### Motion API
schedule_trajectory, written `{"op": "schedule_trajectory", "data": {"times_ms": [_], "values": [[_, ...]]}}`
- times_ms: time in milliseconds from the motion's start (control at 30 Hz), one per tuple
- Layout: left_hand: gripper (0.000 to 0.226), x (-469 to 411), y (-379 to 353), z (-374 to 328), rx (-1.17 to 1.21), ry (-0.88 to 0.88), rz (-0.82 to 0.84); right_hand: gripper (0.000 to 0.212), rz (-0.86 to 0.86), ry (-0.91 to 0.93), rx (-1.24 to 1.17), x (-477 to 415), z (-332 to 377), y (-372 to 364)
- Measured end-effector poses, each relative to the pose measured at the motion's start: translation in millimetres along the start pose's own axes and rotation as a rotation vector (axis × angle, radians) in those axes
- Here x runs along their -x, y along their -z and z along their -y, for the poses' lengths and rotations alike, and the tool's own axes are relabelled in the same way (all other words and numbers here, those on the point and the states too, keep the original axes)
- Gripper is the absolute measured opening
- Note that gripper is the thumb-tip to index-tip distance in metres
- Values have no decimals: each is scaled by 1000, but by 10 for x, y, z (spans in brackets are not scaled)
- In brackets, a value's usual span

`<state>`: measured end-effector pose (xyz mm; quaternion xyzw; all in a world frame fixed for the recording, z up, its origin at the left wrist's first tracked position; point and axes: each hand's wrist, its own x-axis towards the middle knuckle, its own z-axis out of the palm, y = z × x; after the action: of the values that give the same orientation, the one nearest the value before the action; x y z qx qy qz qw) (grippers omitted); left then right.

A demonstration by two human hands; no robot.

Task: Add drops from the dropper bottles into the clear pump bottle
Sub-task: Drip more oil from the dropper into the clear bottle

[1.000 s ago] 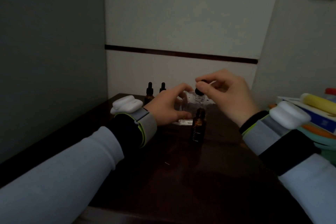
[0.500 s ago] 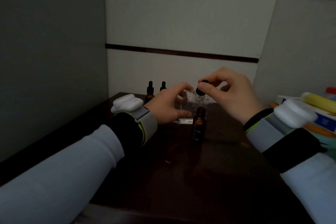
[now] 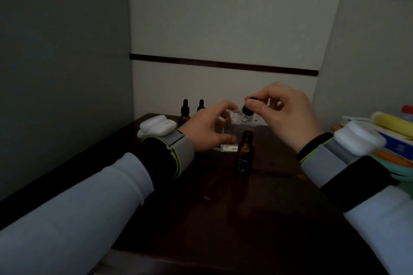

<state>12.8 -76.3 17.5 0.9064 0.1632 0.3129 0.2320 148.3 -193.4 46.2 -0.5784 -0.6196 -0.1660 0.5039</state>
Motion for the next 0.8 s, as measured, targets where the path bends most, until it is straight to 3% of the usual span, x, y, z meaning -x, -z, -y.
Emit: {"op": "schedule_trajectory", "data": {"times_ms": [333, 800], "values": [[56, 6, 2, -9, 2, -1, 4, 13, -19, -206, -304, 18, -36, -84], [58, -4, 1, -12, 8, 0, 12, 16, -18, -95, -235, 45, 0, -102]]}}
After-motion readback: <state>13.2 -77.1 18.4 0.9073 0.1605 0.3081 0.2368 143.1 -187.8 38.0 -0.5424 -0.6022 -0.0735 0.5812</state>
